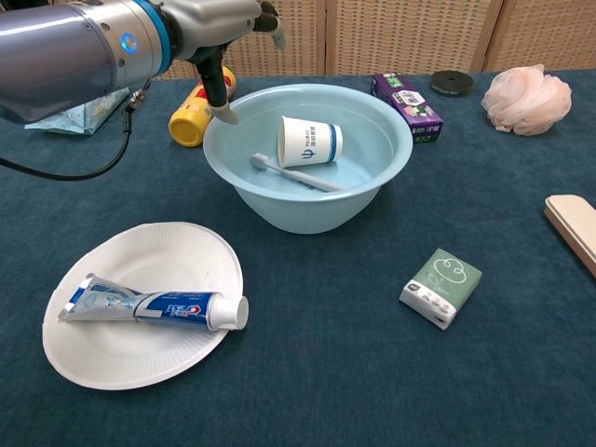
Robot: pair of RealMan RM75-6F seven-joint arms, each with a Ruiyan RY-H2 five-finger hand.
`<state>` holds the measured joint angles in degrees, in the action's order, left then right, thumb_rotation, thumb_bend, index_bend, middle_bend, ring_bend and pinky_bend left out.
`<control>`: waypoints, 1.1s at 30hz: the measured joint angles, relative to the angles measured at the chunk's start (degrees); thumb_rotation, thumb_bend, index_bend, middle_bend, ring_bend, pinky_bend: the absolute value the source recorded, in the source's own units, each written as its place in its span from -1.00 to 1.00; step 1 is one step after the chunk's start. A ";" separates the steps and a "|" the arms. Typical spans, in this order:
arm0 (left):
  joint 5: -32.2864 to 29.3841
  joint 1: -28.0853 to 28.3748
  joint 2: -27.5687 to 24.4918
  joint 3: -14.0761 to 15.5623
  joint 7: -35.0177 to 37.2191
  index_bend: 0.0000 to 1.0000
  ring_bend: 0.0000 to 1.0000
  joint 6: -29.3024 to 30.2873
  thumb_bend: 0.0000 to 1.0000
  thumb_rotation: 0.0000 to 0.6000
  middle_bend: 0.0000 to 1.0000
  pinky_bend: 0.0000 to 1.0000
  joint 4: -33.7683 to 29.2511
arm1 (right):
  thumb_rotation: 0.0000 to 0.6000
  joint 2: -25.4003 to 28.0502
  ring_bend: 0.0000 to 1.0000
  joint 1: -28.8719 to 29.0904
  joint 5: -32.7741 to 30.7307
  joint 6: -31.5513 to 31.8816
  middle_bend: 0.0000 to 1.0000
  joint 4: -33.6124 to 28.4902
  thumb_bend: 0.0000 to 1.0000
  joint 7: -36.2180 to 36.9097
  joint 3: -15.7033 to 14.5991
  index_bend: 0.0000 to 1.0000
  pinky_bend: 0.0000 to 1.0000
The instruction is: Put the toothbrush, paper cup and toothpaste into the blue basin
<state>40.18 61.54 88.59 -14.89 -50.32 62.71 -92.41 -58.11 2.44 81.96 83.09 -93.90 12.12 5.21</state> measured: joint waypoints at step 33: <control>-3.63 -12.30 -26.43 14.07 3.86 -0.46 -1.00 5.47 -0.68 1.00 -1.00 -0.67 -36.82 | 1.00 -2.23 -1.00 1.21 -0.89 -2.09 -1.00 -2.18 -0.74 -9.40 -0.96 -1.00 -1.00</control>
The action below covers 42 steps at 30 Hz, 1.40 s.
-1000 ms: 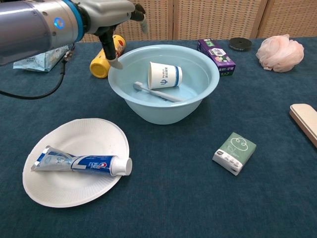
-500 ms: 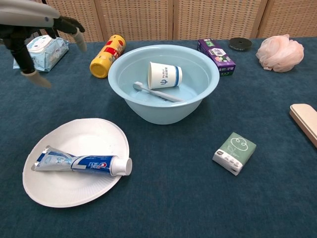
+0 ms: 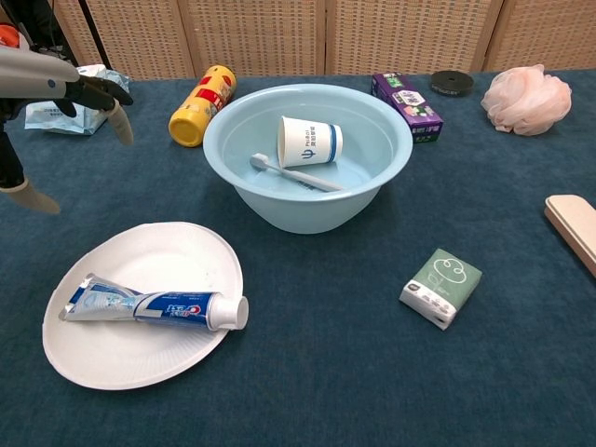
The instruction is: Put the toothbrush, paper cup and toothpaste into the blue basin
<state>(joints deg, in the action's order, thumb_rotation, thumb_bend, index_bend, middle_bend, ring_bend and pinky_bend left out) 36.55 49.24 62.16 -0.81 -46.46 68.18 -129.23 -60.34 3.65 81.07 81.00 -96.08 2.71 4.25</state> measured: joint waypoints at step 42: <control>-3.74 1.10 19.93 6.03 -8.28 -0.36 -1.00 5.74 -0.62 1.00 -1.00 -0.67 6.33 | 1.00 1.05 -1.00 -0.55 -0.34 0.83 -1.00 0.31 -0.75 2.92 0.46 -1.00 -1.00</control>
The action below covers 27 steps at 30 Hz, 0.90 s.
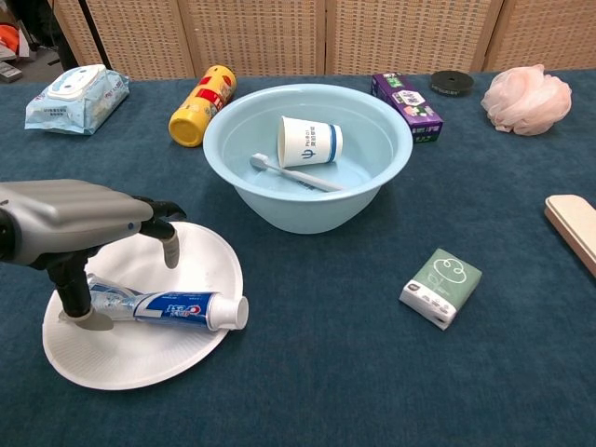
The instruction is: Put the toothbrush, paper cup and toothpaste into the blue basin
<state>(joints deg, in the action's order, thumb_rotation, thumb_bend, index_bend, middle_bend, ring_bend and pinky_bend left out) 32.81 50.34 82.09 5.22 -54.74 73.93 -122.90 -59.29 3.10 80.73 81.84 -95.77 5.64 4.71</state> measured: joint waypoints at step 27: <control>7.97 -4.71 10.25 2.49 -3.88 0.20 -0.91 4.54 -0.30 1.00 -0.89 -0.67 10.36 | 1.00 0.48 -1.00 -0.33 -0.07 0.37 -1.00 -0.11 -0.74 1.05 0.17 -1.00 -1.00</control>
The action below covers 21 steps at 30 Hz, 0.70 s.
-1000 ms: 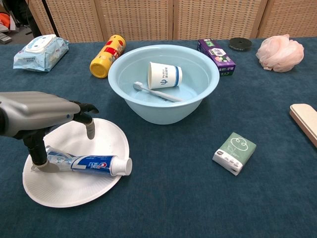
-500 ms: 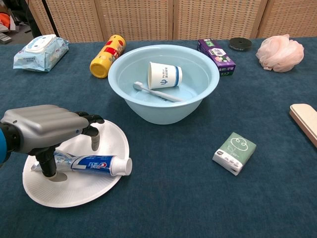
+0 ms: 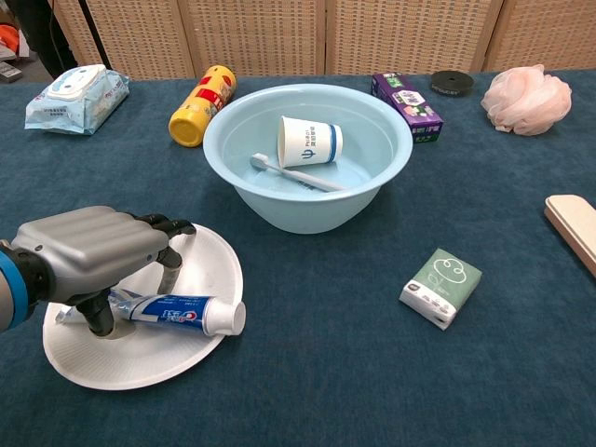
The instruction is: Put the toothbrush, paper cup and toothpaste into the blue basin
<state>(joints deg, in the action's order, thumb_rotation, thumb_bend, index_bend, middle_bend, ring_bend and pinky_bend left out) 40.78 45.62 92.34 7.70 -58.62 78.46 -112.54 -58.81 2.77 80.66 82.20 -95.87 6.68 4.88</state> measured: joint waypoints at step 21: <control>3.98 -1.06 -6.33 -8.34 4.17 0.42 -0.88 0.21 -0.24 1.00 -0.82 -0.67 -3.46 | 1.00 -0.07 -1.00 -0.01 0.01 -0.03 -1.00 -0.17 -0.74 -0.35 0.00 -1.00 -1.00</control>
<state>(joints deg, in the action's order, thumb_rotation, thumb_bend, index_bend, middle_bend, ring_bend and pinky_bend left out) 44.76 44.56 86.01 -0.64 -54.46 78.67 -115.99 -58.88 2.76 80.67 82.17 -96.04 6.34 4.88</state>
